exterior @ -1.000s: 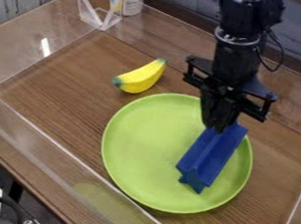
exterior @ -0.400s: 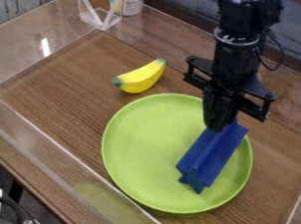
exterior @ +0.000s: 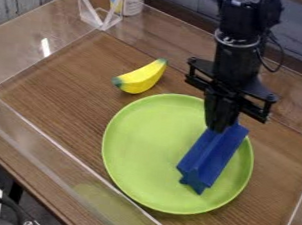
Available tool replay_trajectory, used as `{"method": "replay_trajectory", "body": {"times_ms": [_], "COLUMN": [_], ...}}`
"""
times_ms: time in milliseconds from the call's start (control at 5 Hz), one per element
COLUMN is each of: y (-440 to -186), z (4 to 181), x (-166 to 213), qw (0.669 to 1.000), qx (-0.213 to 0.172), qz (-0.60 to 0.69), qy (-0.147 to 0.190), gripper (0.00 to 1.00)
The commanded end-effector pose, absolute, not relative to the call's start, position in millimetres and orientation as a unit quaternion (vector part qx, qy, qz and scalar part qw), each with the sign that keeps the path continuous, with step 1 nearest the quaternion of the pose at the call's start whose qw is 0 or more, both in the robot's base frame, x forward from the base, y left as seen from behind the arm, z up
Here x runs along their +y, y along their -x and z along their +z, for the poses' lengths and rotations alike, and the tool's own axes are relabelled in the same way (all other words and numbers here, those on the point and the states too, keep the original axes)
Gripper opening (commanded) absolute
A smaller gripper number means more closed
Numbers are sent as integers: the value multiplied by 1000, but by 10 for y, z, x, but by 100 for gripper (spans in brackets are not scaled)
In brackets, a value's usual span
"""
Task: Put the blue object in the green plate
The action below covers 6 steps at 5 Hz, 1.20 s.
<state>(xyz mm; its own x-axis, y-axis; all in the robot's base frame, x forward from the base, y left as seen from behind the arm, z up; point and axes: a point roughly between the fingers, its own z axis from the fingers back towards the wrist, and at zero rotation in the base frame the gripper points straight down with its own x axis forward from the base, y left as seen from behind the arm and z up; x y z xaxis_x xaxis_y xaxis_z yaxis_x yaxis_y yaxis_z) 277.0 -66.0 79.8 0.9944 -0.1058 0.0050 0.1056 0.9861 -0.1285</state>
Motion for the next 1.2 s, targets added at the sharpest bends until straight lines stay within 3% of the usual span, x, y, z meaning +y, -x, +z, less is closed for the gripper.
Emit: {"method": "replay_trajectory", "body": {"times_ms": [0, 1000], "y": [-2823, -2883], "z": [842, 655], "x": [-662, -729], "qw": [996, 995], "qx": [-15, -8], "qz": [-53, -63], "qy": [68, 75], "gripper": [0, 0]}}
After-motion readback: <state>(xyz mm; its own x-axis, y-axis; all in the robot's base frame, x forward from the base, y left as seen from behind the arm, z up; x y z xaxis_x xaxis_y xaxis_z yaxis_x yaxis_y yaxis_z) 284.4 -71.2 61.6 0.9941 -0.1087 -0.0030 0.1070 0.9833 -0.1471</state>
